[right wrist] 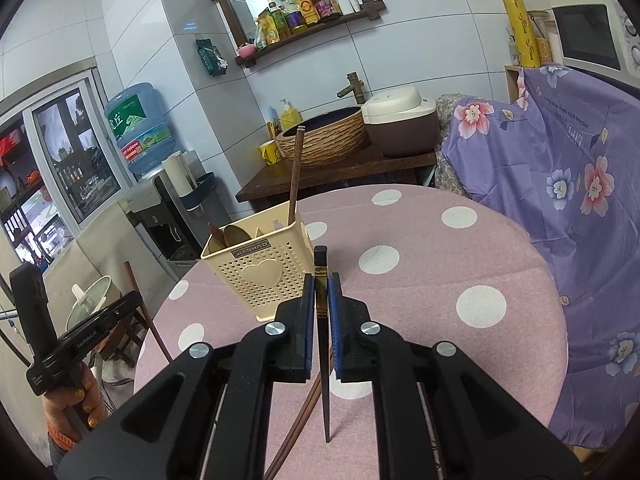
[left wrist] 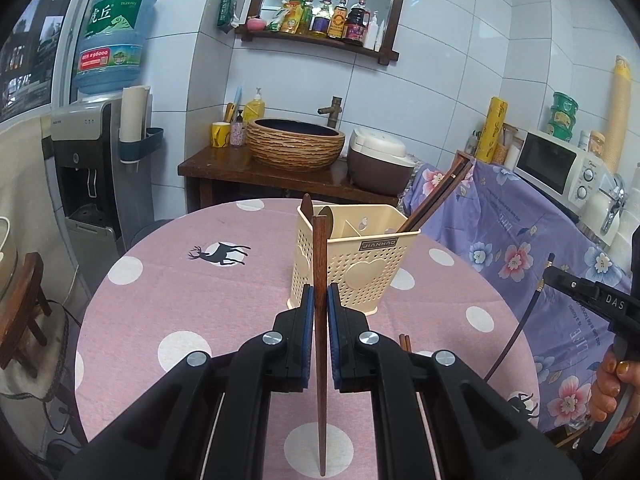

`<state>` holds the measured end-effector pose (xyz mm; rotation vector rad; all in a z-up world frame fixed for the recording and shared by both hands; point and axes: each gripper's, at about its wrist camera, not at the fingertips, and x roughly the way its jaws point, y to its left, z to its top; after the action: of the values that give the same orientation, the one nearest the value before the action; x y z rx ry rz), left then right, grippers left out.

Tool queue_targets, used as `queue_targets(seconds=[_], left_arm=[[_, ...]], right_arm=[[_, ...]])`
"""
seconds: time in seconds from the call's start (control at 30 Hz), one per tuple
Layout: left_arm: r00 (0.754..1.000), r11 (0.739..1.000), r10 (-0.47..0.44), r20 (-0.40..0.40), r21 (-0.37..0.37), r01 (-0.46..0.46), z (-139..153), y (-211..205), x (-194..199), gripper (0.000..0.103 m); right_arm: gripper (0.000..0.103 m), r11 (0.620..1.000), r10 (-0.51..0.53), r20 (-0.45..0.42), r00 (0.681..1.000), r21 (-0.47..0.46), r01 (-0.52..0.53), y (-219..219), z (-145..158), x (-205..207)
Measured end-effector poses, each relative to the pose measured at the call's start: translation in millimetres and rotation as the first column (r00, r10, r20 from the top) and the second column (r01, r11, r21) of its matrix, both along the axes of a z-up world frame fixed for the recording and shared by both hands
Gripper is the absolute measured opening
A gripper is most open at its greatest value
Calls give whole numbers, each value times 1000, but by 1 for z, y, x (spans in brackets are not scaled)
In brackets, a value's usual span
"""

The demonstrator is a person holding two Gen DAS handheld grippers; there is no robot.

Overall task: Organize utensils
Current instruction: 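Lift both chopsticks and lower them into the beige caddy, opening both tools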

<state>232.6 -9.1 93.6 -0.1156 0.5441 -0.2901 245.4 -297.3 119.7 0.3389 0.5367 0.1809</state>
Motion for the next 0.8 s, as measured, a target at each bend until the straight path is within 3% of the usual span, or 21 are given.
queue_targets(seconds=[0.47,0.63,0.8], left_arm=[[999,999,-35,29,2,35,21,-2,7,8],[998,998,-57,38,-7,57,38,-4,18,8],[994,997,-71,79,-34,73,72,-6,32,8]], right_arm=[[8,998,46,33,998,-36,-45,12,23,8],[8,996,75,43,996,-56,-73,20,43,19],[8,992,105,76,992,-74,-100,29,80,38]])
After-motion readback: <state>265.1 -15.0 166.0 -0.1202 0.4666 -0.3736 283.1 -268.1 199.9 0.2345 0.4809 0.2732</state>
